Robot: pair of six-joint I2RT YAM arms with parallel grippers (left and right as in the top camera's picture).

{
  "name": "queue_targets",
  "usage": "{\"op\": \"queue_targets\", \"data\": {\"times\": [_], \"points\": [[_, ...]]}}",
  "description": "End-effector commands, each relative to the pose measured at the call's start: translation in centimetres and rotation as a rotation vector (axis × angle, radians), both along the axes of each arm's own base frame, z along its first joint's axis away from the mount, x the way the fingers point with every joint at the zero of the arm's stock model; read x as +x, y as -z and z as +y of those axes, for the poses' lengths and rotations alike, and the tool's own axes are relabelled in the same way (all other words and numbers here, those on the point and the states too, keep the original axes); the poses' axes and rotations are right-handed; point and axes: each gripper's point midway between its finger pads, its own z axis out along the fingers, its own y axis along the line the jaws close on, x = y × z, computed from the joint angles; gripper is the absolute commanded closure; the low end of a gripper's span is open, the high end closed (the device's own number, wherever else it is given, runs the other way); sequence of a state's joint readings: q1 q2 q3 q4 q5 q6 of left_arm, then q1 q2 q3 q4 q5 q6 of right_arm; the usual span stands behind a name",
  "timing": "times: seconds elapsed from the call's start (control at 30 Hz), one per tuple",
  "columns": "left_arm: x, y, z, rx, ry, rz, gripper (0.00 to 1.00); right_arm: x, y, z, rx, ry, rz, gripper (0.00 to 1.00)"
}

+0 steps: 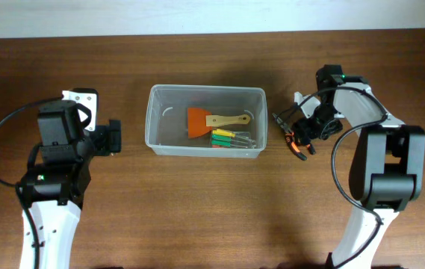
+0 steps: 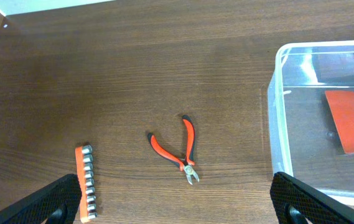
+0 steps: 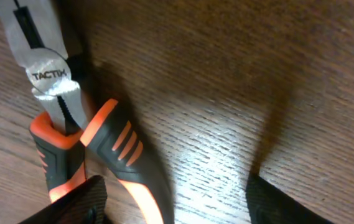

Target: Pack container

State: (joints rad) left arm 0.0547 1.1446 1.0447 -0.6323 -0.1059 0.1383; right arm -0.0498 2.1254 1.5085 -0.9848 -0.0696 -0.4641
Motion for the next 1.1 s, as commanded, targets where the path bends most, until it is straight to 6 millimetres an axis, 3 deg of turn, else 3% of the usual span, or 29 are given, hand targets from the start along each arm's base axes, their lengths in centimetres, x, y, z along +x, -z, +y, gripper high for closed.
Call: {"op": "queue_targets", "data": {"times": [0.0,0.37,0.53,0.73,1.07], "points": [[0.3,-1.0,0.3,0.018,0.0,-0.02,0.01,-2.1,2.2,0.8,0.036,-0.013,0.07,0.32],[0.3,-0.9,0.3,0.018,0.0,-0.02,0.01,-2.4,2.5,0.6,0.027,-0.04,0.074,0.34],[0.3,-1.0,0.3,0.018,0.0,-0.02,0.01,-2.7,2.5,1.2,0.027,-0.055,0.087,0.44],[0.3,-1.0,0.3,0.018,0.0,-0.02,0.01,-3.1,2.5,2.5,0.02,-0.093,0.102,0.48],[0.3,-1.0,0.3,0.018,0.0,-0.02,0.01,-3.2,2.6,2.5,-0.028,-0.108,0.105,0.64]]}}
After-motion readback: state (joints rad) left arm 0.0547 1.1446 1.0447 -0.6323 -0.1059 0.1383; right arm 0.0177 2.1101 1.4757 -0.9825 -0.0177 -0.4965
